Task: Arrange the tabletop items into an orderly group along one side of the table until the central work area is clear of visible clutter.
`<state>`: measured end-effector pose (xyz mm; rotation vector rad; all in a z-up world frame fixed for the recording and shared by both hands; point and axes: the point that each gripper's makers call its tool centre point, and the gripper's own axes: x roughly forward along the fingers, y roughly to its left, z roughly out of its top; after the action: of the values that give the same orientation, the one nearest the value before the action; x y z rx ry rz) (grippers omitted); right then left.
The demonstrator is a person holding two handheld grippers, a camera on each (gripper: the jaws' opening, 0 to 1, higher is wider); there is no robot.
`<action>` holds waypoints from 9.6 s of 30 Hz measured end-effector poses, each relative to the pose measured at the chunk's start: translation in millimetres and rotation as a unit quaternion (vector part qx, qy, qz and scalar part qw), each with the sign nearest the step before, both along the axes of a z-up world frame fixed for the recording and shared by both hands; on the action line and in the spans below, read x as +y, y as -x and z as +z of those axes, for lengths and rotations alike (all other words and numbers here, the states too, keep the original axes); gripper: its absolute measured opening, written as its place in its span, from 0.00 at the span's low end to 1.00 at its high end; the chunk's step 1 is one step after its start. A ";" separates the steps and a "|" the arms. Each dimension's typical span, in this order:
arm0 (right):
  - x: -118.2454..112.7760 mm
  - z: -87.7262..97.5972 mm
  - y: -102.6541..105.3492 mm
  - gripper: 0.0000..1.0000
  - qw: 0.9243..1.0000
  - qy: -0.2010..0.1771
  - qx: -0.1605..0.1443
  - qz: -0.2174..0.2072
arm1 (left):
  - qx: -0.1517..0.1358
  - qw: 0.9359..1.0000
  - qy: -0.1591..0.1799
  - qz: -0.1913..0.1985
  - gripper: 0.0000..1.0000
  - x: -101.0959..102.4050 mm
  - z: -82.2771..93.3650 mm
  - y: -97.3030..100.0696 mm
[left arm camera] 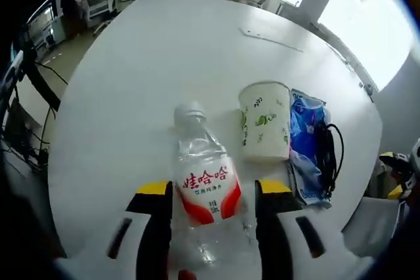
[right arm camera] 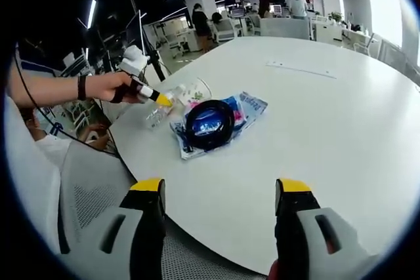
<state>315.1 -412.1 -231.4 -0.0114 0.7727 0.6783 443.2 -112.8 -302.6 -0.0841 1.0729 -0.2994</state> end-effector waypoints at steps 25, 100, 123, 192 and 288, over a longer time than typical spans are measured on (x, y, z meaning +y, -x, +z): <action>2.2 6.3 -15.1 0.67 1.000 0.003 -0.008 0.002 | 0.048 0.997 0.005 0.055 0.42 0.9 -10.9 -5.0; 13.3 14.9 -8.0 0.67 1.000 -0.011 -0.027 0.005 | -0.089 0.995 -0.028 0.043 0.37 24.4 54.0 -16.4; 9.2 13.6 -7.1 0.67 1.000 -0.011 -0.027 0.002 | -0.123 0.989 -0.079 0.019 0.38 25.9 50.6 6.2; 14.9 13.8 -9.7 0.67 1.000 -0.004 -0.024 0.004 | -0.174 0.983 -0.058 -0.021 0.36 25.9 59.9 -13.5; 8.1 5.6 0.7 0.66 1.000 -0.011 -0.021 0.008 | -0.149 0.988 -0.024 0.030 0.38 40.4 51.8 27.6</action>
<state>314.4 -404.0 -225.8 -0.0122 0.7264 0.7003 415.7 -72.4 -250.8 -0.0272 0.7781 -0.2224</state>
